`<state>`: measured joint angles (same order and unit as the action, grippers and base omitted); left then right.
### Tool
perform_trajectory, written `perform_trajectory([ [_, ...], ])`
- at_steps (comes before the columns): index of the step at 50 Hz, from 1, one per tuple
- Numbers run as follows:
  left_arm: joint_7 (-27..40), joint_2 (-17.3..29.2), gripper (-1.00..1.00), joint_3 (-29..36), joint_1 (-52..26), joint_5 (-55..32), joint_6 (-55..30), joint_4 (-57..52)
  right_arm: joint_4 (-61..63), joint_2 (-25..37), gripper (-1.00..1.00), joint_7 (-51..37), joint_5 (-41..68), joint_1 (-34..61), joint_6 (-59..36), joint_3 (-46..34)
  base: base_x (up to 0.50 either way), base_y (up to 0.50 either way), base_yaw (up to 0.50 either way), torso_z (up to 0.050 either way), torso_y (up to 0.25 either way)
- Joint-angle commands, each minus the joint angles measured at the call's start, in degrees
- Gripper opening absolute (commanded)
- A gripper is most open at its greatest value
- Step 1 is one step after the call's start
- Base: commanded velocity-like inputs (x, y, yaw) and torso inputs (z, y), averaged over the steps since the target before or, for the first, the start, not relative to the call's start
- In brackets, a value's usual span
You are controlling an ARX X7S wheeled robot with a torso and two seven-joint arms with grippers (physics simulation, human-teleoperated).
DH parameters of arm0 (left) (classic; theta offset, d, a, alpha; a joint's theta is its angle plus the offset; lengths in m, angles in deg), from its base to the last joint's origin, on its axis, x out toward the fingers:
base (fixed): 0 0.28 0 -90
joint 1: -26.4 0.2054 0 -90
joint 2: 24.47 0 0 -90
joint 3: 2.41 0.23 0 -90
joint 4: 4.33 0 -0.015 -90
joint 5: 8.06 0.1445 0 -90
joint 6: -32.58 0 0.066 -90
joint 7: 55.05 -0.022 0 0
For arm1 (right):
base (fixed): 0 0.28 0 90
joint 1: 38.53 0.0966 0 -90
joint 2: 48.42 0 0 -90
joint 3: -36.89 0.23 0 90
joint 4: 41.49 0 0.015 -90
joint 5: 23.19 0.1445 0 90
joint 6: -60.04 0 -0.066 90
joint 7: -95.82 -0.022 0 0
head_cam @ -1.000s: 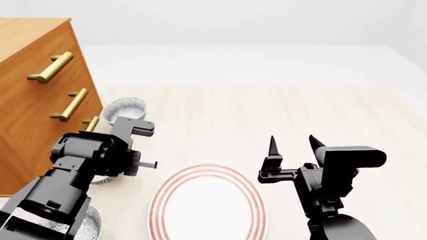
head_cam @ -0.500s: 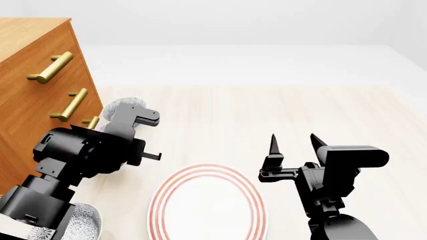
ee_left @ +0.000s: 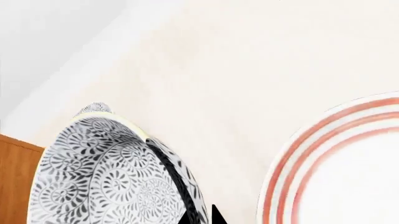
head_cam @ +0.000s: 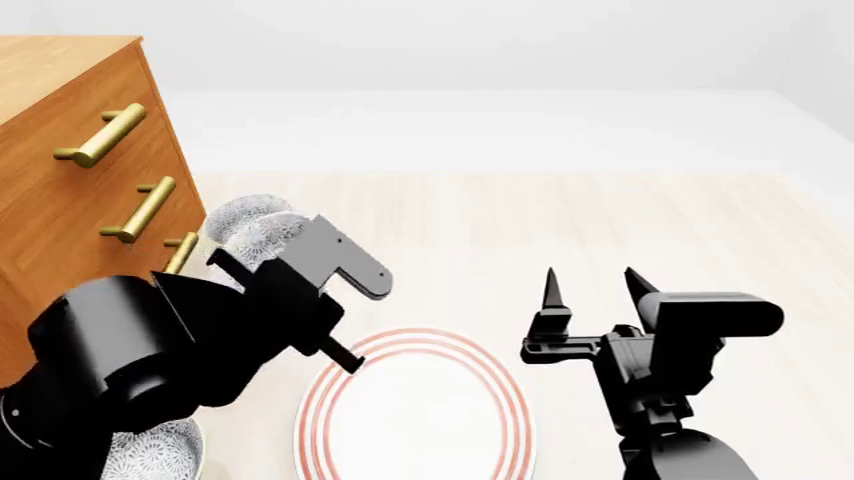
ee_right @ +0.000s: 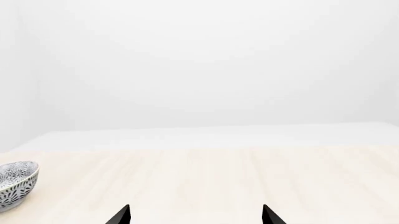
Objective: Put the bowl in the middle on the plate.
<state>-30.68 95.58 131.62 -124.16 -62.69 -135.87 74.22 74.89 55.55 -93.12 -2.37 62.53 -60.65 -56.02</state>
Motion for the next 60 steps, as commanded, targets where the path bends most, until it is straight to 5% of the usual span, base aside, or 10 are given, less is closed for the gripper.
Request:
perform_trajectory([
  [1,1.12,1.33,-1.0,9.11,0.57,-0.81,-4.7,-17.34,0.22,0.31,1.0,-0.39,0.47,-0.18,0.09,0.27,0.0,0.0,0.0,0.0,0.0],
  [16,7.37,-1.29,-1.0,19.08,-0.92,-3.16,-10.75,-29.31,0.68,0.67,1.0,-0.88,0.95,0.52,-0.58,-0.11,0.0,0.0,0.0,0.0,0.001],
  [32,20.99,-5.36,-1.0,25.18,-4.34,-18.21,-10.16,-31.51,0.07,0.65,1.0,-1.09,1.01,0.92,-0.16,-1.01,0.0,0.0,0.0,0.0,0.0],
  [40,23.13,-6.4,-1.0,27.01,-4.43,-21.68,-9.4,-31.52,0.39,0.98,1.0,-1.46,1.28,0.18,0.0,-0.57,0.0,0.0,0.0,0.0,0.001],
  [60,17.65,-7.13,-1.0,35.81,-4.24,-13.03,-3.36,-27.4,0.78,1.24,1.0,-1.8,2.02,-0.69,0.87,-0.4,0.0,0.0,0.0,0.0,0.0],
])
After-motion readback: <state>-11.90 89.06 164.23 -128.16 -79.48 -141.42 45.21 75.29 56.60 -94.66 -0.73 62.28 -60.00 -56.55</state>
